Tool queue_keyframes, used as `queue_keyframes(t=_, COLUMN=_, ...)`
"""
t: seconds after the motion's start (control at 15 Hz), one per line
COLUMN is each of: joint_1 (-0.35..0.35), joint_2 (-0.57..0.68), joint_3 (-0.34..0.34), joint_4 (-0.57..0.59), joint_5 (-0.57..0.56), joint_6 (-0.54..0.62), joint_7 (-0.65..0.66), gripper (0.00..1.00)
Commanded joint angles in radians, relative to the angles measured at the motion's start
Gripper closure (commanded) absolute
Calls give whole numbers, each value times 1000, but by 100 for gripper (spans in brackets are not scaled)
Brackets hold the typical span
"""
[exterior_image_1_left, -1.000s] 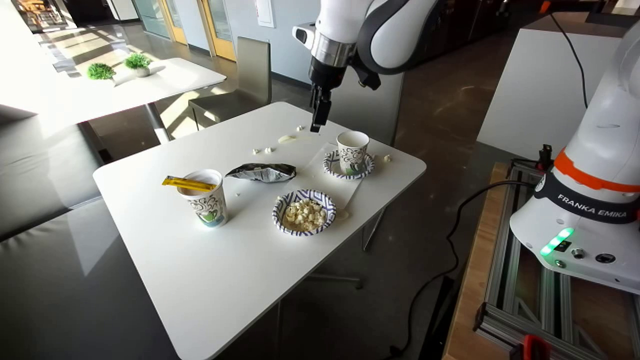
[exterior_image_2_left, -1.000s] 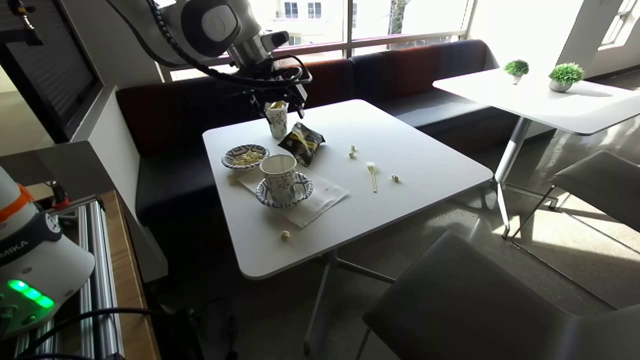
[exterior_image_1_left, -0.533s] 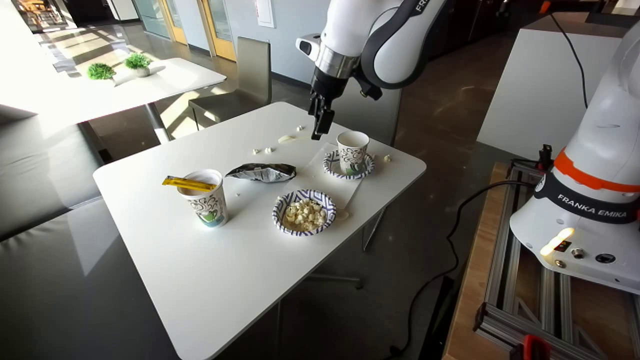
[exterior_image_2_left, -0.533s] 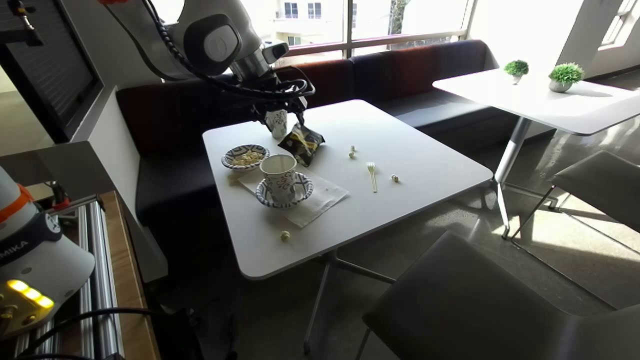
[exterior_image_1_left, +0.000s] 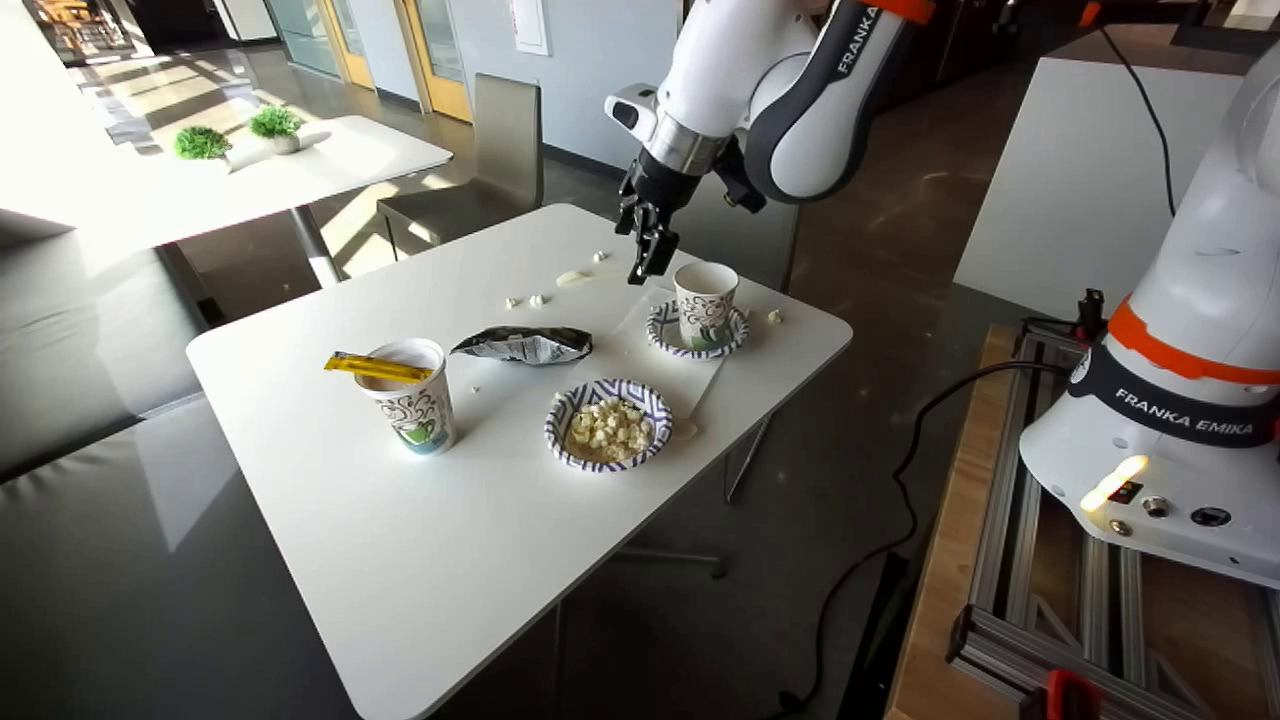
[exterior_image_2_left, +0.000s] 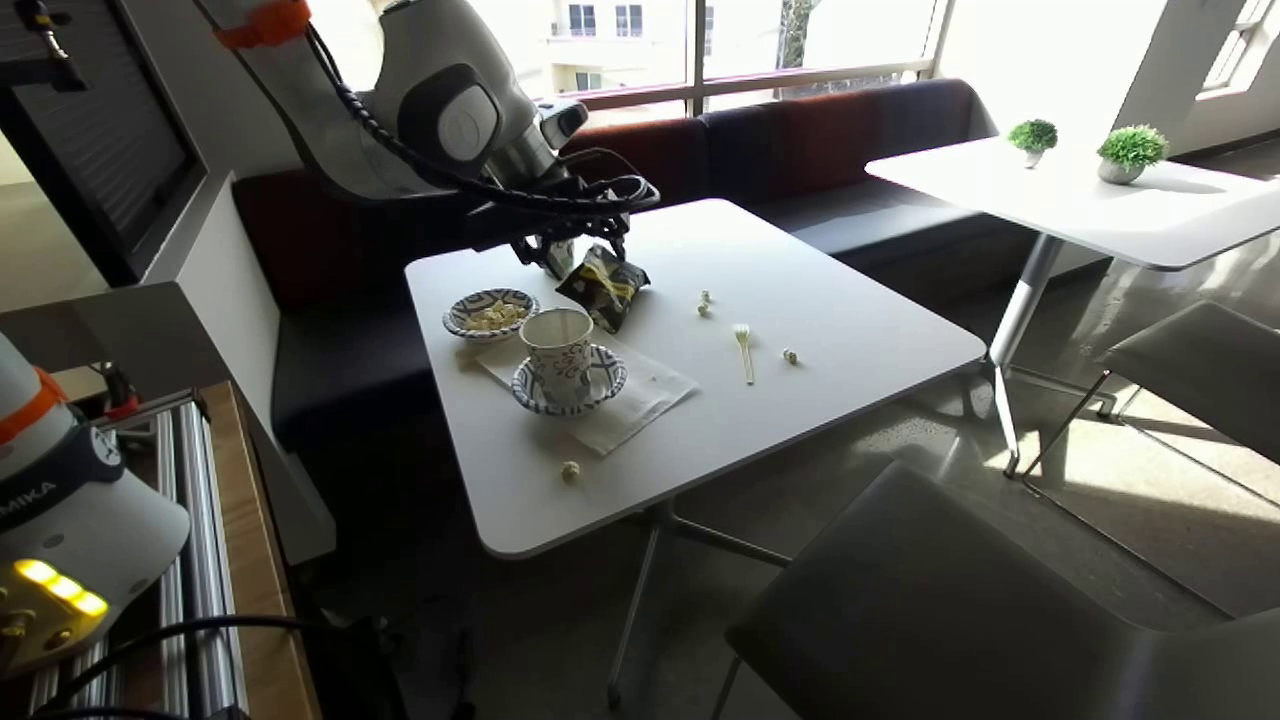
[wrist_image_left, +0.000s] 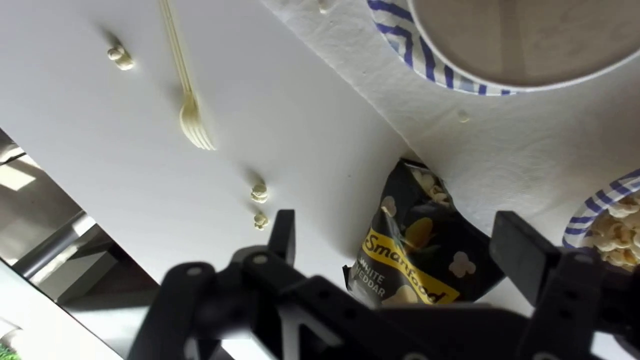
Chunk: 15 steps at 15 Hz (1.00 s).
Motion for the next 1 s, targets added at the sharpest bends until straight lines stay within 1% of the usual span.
queue_keyframes(t=0.0, joint_1=3, joint_2=136, joint_3=-35, joint_4=32, joint_5=-37, joint_6=166, joint_7=-52, gripper=0)
queue_keyframes(t=0.2, joint_1=-4, joint_2=247, joint_3=-22, joint_4=68, joint_5=-33, joint_6=271, joint_7=-96, gripper=0)
queue_keyframes(t=0.4, joint_1=55, joint_2=325, joint_3=-81, joint_4=122, joint_5=6, joint_6=332, joint_7=-188, gripper=0)
queue_keyframes(t=0.53, joint_1=68, joint_2=366, joint_3=-97, joint_4=153, joint_5=16, joint_6=379, joint_7=-228, gripper=0)
queue_keyframes(t=0.67, joint_1=58, joint_2=402, joint_3=-87, joint_4=182, joint_5=2, joint_6=423, joint_7=-242, gripper=0)
queue_keyframes(t=0.73, joint_1=22, joint_2=416, joint_3=-49, joint_4=195, joint_5=-20, joint_6=430, joint_7=-244, gripper=0)
queue_keyframes(t=0.93, joint_1=-2, joint_2=443, joint_3=-12, joint_4=215, joint_5=-63, joint_6=414, joint_7=-239, gripper=0)
